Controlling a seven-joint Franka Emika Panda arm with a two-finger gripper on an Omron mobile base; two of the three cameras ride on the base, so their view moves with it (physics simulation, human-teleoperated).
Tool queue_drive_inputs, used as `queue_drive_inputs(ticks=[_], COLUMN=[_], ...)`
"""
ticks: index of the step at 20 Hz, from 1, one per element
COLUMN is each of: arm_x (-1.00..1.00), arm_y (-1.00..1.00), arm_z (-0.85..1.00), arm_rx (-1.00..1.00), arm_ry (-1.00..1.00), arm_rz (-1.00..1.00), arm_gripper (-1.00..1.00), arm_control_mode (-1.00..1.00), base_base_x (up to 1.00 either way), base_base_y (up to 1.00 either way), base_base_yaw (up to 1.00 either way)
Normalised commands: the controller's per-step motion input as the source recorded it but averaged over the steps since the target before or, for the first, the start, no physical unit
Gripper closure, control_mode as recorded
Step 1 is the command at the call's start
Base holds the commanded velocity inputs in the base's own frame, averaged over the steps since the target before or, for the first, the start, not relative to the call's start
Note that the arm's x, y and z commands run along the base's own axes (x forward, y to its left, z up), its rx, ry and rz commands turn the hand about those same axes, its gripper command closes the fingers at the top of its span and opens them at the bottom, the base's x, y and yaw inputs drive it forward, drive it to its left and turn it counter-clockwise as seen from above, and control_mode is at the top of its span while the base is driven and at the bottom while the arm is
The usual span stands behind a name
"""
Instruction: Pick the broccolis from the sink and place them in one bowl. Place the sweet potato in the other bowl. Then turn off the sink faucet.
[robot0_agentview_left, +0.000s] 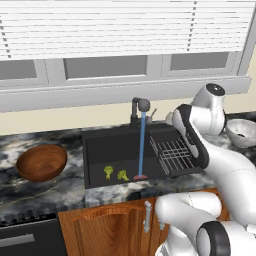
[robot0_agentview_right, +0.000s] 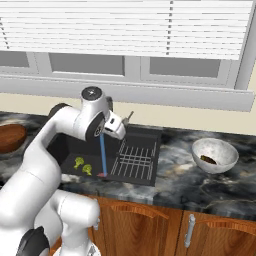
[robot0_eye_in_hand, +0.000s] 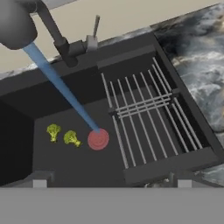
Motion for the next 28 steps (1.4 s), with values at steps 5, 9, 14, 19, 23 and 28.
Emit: queue_drive_inputs(ticks=[5,9,14,19,23,28], arm_x=[0.00,0.00,0.00,0.07,0.16,0.15], arm_y=[0.57,0.59,0.64,0.57,0.49,0.36], arm_z=[0.00,0.00,0.00,-0.08,-0.22,-0.31], arm_rx=[-0.02,-0.01,-0.01,-0.02,-0.03,-0.04], arm_ry=[0.05,0.09,0.13,0.19,0.21,0.17], arm_rz=[0.09,0.05,0.00,0.02,0.02,0.06], arm_gripper=[-1.00,-1.00,-1.00,-1.00,-1.00,-1.00], arm_control_mode=[-1.00,-1.00,-1.00,-1.00,-1.00,-1.00], base_base_x=[0.00,0.00,0.00,0.00,0.00,0.00], base_base_y=[0.00,0.00,0.00,0.00,0.00,0.00], base_base_yaw=[0.00,0.00,0.00,0.00,0.00,0.00])
